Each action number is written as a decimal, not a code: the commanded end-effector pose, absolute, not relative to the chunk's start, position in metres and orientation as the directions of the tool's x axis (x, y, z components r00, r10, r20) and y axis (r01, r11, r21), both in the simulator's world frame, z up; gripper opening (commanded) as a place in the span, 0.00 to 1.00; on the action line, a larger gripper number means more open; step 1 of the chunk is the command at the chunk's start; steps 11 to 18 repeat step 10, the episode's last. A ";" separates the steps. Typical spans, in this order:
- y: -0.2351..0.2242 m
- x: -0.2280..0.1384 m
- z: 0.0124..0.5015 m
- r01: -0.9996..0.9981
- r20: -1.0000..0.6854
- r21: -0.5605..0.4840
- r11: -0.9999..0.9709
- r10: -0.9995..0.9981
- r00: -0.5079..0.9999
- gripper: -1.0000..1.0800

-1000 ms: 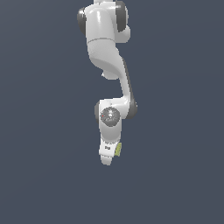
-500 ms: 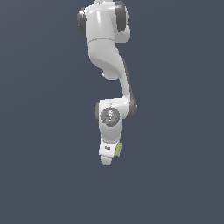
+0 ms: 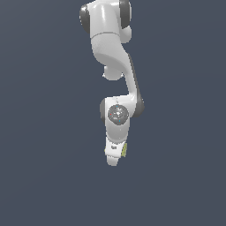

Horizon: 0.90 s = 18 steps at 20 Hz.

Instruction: Pick up the object and move it to a goal position.

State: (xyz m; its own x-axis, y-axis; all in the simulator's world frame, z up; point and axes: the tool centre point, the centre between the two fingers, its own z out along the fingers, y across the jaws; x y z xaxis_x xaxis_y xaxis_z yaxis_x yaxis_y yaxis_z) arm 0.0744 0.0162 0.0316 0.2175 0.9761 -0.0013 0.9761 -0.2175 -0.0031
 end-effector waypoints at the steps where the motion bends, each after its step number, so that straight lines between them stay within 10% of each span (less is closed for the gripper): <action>1: 0.033 0.078 0.049 0.976 0.000 0.000 -0.216 0.976 0.216 0.00; 18: 0.062 0.083 0.078 0.976 0.000 0.000 -0.216 0.976 0.216 0.00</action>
